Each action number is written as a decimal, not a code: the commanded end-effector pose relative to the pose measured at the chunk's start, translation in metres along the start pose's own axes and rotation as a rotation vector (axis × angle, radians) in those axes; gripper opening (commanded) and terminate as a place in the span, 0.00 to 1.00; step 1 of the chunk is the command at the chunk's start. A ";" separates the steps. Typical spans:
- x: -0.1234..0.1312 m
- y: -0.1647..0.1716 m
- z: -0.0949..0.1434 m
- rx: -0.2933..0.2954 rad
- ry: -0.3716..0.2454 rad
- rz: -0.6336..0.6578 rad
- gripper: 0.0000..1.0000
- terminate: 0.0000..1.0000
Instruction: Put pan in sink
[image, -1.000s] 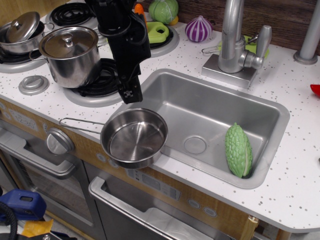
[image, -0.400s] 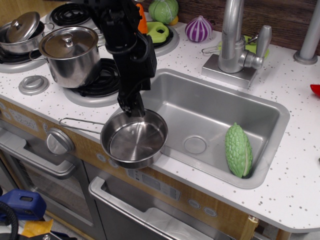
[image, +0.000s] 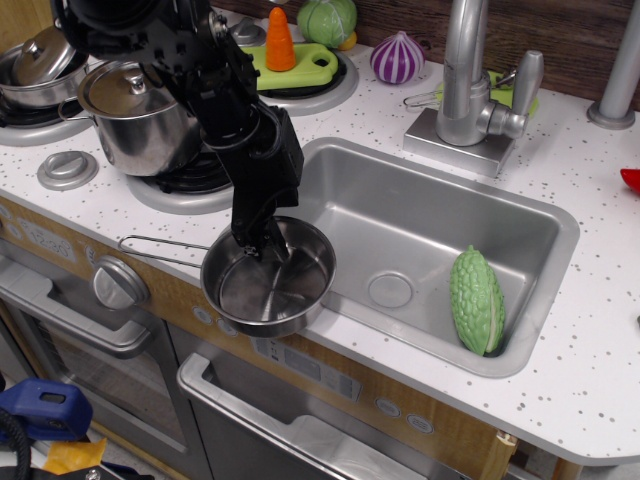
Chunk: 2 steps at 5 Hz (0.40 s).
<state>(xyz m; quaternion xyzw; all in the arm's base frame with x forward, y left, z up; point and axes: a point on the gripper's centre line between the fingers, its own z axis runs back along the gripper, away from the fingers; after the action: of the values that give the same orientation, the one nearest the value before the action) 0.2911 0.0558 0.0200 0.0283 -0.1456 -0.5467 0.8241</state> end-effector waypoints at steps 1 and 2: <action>-0.007 0.009 -0.007 0.019 -0.032 -0.004 1.00 0.00; -0.003 0.013 -0.007 0.024 -0.016 0.009 0.00 0.00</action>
<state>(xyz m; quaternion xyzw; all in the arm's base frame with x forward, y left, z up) 0.2985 0.0593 0.0079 0.0194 -0.1462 -0.5392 0.8292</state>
